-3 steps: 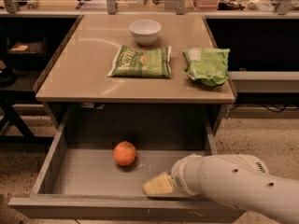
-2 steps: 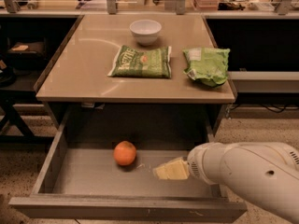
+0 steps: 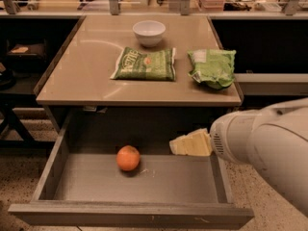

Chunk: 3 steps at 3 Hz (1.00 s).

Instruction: Place orange into top drawer

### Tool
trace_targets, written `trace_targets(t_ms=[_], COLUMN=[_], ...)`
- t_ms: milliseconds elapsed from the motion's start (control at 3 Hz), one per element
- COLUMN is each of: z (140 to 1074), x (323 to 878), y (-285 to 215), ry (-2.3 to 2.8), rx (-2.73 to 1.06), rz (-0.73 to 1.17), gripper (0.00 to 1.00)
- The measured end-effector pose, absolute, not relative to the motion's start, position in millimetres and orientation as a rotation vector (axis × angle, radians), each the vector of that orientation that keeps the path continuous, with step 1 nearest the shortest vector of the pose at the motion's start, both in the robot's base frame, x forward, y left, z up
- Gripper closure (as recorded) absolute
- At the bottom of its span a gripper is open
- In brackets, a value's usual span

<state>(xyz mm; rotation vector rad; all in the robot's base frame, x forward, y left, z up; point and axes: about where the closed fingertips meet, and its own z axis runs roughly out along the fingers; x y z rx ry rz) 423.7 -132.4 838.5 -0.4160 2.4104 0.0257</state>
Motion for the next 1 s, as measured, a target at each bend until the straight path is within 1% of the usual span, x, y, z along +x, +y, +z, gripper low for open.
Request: trace_targets(t_ms=[333, 667, 1000], z=[893, 941, 950], x=[416, 403, 401], y=[-154, -162, -160], ry=[2.4, 2.358, 2.347], rx=[-0.303, -0.24, -0.242], rz=[-0.149, -0.285, -0.295], gripper=[0.0, 0.0, 0.0])
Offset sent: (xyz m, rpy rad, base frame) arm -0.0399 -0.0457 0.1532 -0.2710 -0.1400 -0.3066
